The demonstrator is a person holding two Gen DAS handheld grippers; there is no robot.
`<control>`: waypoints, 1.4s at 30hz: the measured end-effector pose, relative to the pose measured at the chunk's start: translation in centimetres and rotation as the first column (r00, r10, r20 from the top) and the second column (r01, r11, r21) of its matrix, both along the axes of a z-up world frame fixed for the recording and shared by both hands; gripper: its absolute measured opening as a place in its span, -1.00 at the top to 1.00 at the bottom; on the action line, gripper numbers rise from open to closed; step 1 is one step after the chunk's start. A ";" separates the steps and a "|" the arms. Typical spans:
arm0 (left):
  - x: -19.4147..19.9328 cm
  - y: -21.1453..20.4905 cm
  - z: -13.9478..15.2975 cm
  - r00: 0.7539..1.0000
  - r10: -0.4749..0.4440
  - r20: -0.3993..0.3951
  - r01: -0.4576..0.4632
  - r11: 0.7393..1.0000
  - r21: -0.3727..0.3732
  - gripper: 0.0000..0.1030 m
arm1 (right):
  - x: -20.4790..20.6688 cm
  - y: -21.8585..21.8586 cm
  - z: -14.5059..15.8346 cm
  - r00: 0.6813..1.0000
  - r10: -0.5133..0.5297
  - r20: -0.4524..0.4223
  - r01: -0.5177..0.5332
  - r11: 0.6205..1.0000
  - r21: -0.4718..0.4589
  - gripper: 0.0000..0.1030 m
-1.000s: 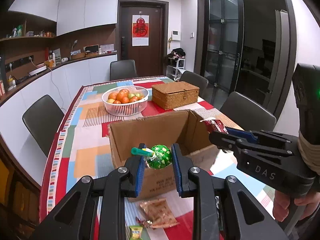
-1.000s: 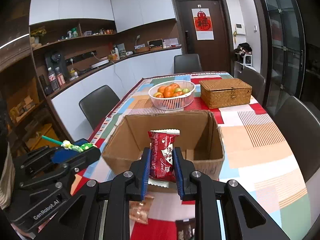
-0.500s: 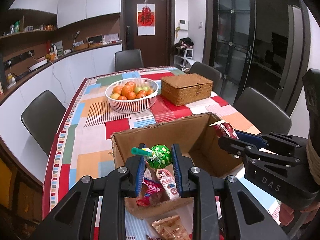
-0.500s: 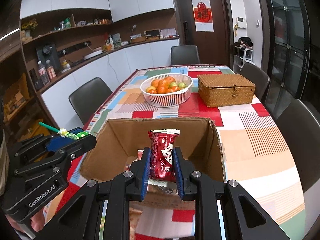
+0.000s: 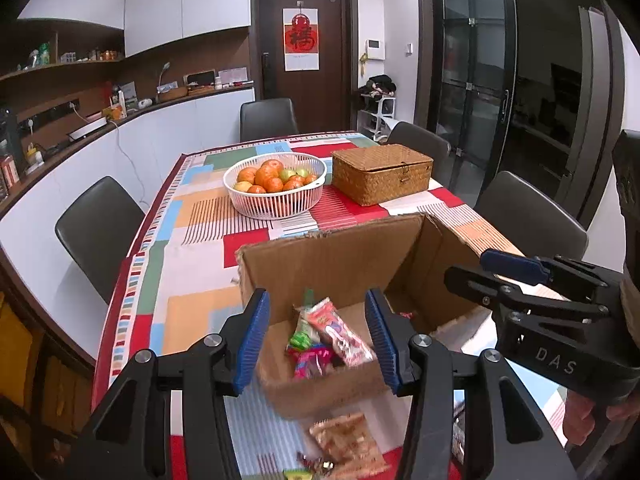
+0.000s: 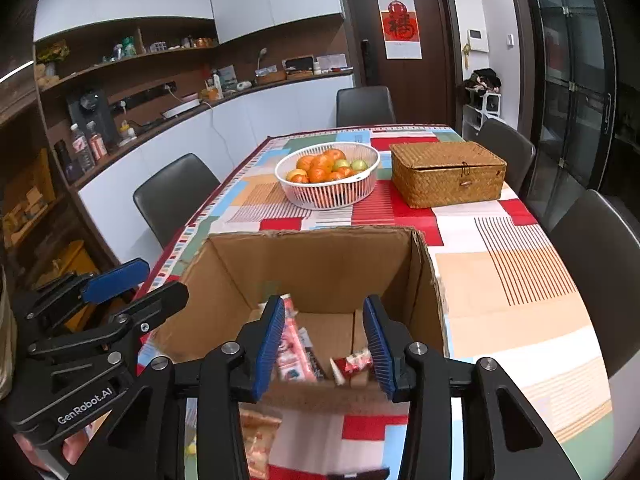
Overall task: Organize snacks
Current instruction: 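Grasp the gold biscuit pack with the right tool while the left tool grasps the green candy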
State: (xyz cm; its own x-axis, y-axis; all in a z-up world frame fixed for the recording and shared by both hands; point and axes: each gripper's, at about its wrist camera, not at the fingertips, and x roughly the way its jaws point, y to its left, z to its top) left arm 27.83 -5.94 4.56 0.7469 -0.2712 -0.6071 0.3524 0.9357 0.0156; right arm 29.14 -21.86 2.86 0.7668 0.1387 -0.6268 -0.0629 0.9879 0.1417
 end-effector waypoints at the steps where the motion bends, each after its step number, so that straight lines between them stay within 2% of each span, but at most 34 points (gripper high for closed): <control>1: -0.6 0.2 0.1 1.000 0.006 0.005 -0.006 1.000 0.010 0.05 | -0.6 0.2 0.1 1.000 0.000 0.010 0.000 1.000 -0.001 0.09; 7: -3.8 2.2 0.9 0.999 0.019 0.049 -0.020 1.000 0.023 0.02 | -4.0 2.0 0.3 0.998 0.038 0.055 -0.039 0.999 0.024 0.07; 14: -6.6 4.2 0.0 0.998 0.037 0.049 -0.039 0.999 0.029 0.01 | -6.6 4.5 -1.4 0.995 0.099 0.035 -0.101 0.992 0.072 0.07; 22: -8.8 6.5 -3.6 0.997 0.065 -0.031 -0.064 0.998 0.017 0.01 | -7.3 5.8 -5.2 0.990 0.129 -0.049 -0.122 0.985 0.125 0.04; 27: -9.3 7.0 -6.9 0.993 0.070 -0.096 -0.066 0.997 0.045 0.01 | -7.3 6.4 -8.2 0.983 0.140 -0.115 -0.123 0.982 0.146 0.04; 33: -9.1 6.9 -10.1 0.986 0.054 -0.157 -0.044 0.997 0.068 0.01 | -6.3 6.6 -11.5 0.971 0.140 -0.196 -0.103 0.977 0.185 0.04; 42: -7.7 7.0 -13.8 0.967 0.045 -0.250 -0.036 0.999 0.041 0.01 | -3.7 7.4 -15.0 0.949 0.133 -0.288 -0.081 0.980 0.184 0.04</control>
State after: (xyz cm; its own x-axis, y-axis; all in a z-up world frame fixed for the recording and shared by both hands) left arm 20.14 1.11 -9.26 0.5794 -0.2190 -0.7851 0.3113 0.9497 -0.0351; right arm 25.40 -14.50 -12.17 0.5241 0.3326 -0.7840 -0.0966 0.9379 0.3333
